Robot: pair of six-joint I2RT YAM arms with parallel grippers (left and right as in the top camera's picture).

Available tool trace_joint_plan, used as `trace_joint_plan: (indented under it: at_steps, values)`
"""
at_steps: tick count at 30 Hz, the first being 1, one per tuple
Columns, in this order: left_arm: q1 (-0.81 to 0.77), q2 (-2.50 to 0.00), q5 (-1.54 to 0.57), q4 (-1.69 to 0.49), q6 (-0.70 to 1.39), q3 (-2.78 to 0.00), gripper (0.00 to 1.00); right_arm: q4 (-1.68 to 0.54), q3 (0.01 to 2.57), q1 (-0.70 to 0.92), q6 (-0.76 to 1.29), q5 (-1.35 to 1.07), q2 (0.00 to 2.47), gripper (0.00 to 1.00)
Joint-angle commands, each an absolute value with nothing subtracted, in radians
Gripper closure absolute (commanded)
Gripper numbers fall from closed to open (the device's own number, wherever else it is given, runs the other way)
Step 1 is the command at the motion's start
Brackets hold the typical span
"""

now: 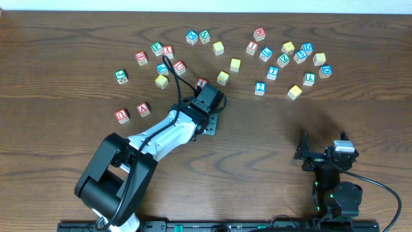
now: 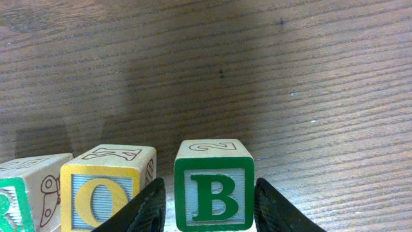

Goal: Spell out ROBOT
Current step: 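Open the left gripper and release the green B block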

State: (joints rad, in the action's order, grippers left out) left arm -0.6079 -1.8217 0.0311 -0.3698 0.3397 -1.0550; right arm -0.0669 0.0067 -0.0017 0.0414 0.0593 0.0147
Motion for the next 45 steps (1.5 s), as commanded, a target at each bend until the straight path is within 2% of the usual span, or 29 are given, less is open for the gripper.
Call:
trace_joint_plan:
  at_steps: [1,45]
  values:
    - [-0.608,-1.814,0.033,-0.377,0.333,-1.071,0.57,-0.071,0.006,0.001,0.048,0.06,0.012,0.01]
    - [-0.607,-1.814,0.046,-0.365,0.284,-1.161,0.57,-0.071,0.006,0.001,0.048,0.06,0.012,0.01]
